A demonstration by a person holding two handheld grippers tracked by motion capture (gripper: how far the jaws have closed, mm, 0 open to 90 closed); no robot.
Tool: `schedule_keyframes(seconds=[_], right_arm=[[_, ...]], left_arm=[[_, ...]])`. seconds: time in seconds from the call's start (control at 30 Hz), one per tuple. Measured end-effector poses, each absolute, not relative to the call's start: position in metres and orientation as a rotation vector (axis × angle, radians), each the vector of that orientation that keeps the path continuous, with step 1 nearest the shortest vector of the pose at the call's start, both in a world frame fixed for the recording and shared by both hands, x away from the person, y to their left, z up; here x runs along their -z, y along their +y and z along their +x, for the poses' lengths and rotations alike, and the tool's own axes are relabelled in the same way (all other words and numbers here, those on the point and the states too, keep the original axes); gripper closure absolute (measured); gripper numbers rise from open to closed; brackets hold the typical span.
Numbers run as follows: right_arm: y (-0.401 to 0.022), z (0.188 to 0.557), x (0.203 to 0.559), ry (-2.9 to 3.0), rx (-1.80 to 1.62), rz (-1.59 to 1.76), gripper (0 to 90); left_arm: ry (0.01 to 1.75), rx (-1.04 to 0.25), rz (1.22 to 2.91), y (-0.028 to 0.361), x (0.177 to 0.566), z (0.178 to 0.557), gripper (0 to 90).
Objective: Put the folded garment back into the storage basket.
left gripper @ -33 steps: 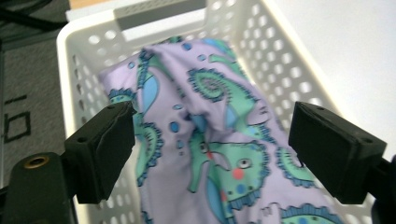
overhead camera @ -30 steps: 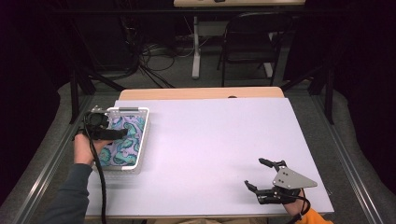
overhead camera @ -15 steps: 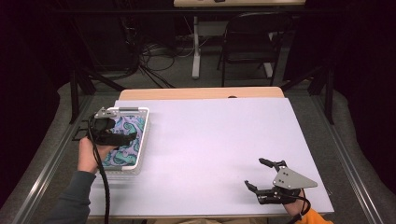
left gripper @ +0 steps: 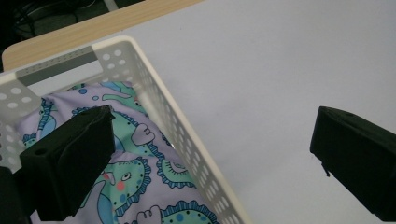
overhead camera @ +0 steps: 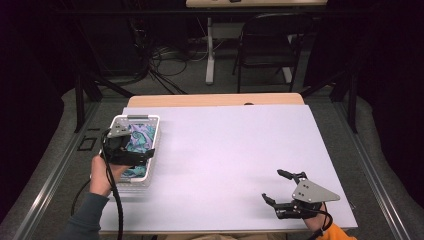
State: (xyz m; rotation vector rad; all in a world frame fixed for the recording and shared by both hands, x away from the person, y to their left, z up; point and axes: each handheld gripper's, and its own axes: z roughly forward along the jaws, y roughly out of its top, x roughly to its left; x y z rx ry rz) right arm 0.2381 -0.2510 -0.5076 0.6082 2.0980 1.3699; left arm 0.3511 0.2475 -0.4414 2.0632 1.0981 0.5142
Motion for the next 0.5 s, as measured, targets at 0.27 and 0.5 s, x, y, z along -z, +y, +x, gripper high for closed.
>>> schedule_keyframes(seconds=[0.27, 0.5], right_arm=[[-0.251, 0.238, 0.508, 2.1, -1.369, 0.618, 14.5], [-0.251, 0.238, 0.508, 2.099, -1.374, 0.615, 14.5]], left_arm=[[1.037, -0.522, 2.075, 0.229, 0.446, 0.336, 0.0], [0.974, -0.518, 2.087, 0.21, 0.452, 0.323, 0.0]])
